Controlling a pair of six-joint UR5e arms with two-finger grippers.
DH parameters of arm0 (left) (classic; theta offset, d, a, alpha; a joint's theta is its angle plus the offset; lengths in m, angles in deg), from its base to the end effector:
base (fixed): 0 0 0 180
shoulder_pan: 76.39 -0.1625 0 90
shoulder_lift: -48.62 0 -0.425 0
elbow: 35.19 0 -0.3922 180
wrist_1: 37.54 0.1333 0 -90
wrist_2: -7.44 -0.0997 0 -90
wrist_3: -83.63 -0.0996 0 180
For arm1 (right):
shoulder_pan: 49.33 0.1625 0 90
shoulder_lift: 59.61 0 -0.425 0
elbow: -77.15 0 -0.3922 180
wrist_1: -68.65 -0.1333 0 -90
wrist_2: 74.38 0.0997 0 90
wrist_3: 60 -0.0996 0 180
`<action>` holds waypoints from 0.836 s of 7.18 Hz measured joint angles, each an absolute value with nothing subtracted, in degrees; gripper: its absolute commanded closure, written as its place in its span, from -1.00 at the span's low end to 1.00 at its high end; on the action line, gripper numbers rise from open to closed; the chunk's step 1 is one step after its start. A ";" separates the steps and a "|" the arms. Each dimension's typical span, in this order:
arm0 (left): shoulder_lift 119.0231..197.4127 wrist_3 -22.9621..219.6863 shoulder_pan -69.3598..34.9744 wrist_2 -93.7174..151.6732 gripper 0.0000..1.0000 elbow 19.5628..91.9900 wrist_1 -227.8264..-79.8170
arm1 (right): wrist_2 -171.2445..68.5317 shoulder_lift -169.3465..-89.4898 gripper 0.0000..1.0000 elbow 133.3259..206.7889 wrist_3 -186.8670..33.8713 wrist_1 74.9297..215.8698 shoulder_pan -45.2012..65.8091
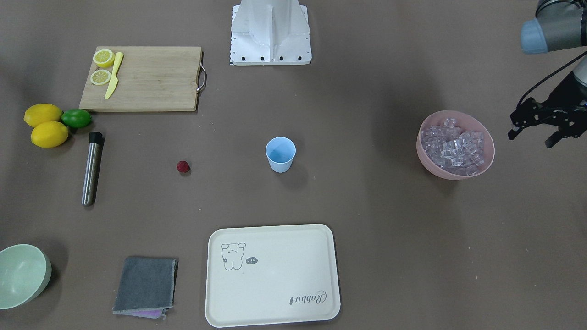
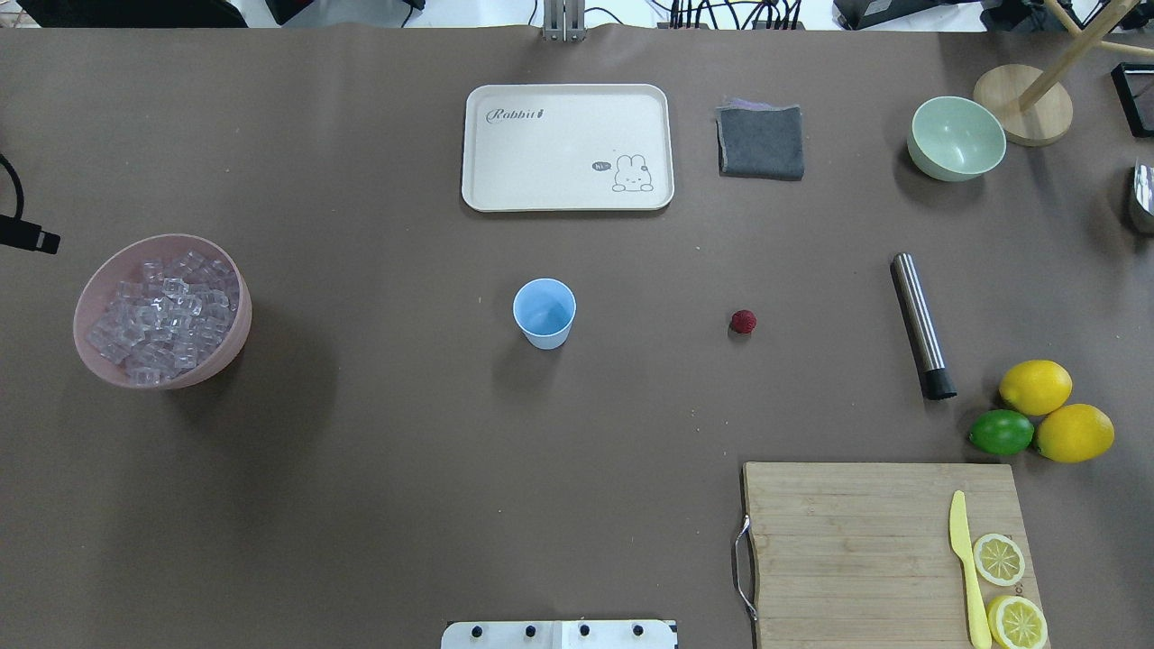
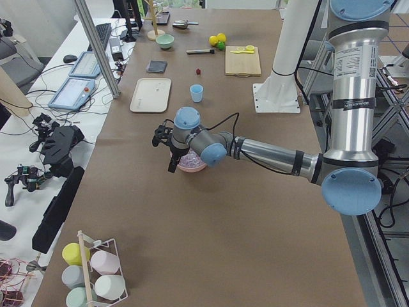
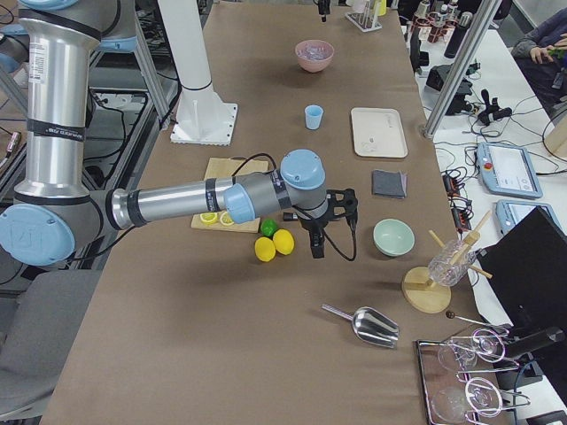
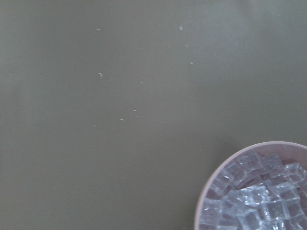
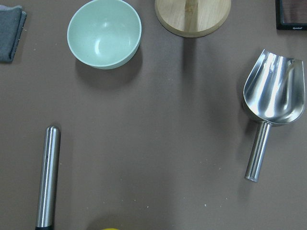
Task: Mash ice and strawberries in cup
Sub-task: 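Move the left gripper over the pink bowl of ice cubes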
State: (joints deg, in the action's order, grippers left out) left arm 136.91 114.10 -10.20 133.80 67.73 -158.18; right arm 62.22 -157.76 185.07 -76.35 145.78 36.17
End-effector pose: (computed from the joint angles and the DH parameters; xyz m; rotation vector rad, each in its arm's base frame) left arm 0.1338 -0.4873 0.5043 0.3507 0.8593 0.1239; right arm 0.0259 -0.4480 0.5414 0.2214 -0.8558 0.0325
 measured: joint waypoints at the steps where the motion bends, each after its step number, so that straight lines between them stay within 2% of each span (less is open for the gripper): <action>1: 137.93 115.75 -13.03 132.54 -0.97 67.90 -158.19 | 62.27 -158.27 -1.00 184.96 -76.40 144.81 36.14; 4: 139.20 126.24 -22.45 125.93 -0.96 68.79 -158.15 | 62.22 -158.95 -1.00 184.79 -76.43 143.76 36.12; 6: 137.78 128.29 -24.96 123.45 -0.95 68.64 -158.24 | 62.20 -159.00 -1.00 184.74 -76.43 143.72 36.13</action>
